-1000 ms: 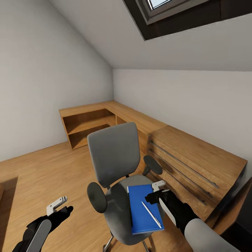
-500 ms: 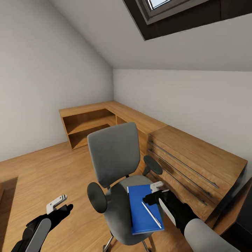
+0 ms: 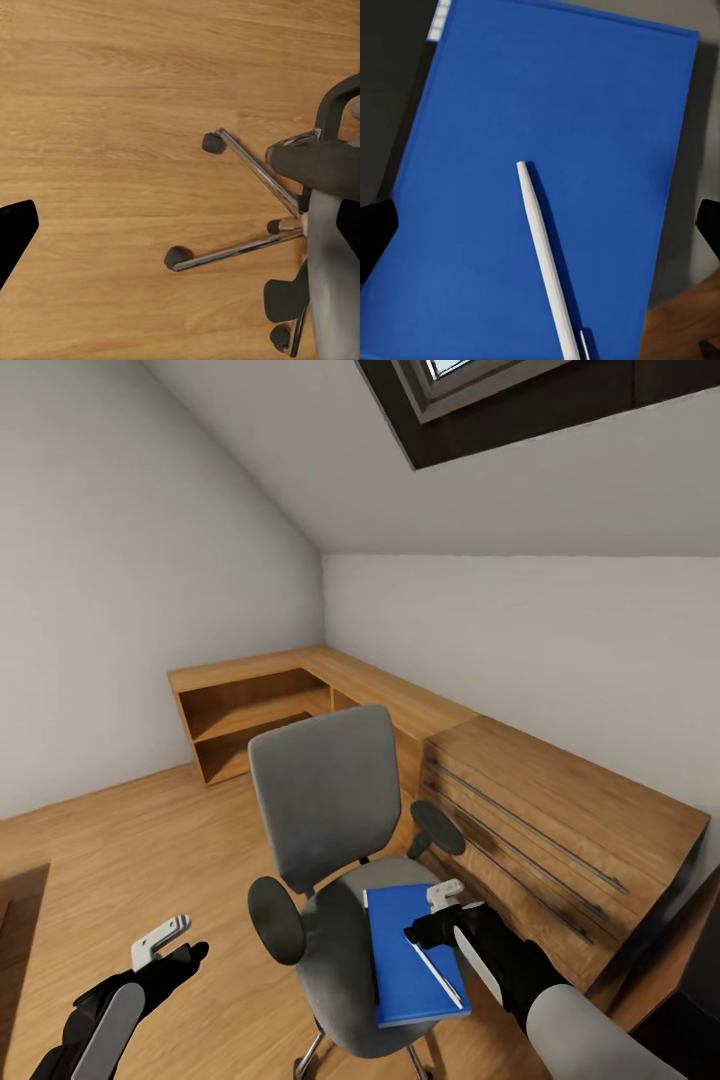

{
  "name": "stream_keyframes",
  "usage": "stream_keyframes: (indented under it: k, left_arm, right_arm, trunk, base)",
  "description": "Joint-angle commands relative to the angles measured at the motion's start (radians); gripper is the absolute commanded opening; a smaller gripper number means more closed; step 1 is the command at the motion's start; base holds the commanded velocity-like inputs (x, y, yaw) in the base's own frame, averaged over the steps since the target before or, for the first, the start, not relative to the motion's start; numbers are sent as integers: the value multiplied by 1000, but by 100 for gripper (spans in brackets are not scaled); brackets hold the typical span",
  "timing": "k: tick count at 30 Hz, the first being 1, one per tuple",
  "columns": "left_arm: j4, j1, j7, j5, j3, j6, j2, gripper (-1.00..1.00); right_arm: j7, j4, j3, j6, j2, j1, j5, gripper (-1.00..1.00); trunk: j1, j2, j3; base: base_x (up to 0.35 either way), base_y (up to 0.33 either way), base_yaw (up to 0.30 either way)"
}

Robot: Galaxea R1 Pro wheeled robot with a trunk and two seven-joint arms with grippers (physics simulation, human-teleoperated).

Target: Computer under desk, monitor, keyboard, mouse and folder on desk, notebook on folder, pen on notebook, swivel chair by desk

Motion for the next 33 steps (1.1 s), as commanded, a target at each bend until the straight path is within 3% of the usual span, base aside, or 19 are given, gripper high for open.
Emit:
stream_keyframes:
  k: [1, 21, 26, 33]
  left_arm:
    - [-1, -1, 9, 11, 2, 2, 0, 100]
    - [-2, -1, 9, 11, 15, 3, 0, 100]
    - [-7, -1, 10, 17, 16, 10, -9, 100]
    - [-23, -1, 12, 14, 17, 10, -15, 100]
  right_arm:
    - [-3, -1, 3, 5, -1, -1, -10, 100]
    - [-1, 0, -3, 5, -4, -1, -10, 100]
    - [-4, 17, -3, -1, 1, -1, -7, 100]
    - [-4, 10, -2, 0, 1, -1, -5, 100]
  trunk:
    - [4, -8, -4]
    - [81, -148, -67]
    - [80, -148, -67]
    - [107, -197, -89]
  base:
    - [0, 0, 0]
    - [0, 0, 0]
    - [0, 0, 0]
    - [0, 0, 0]
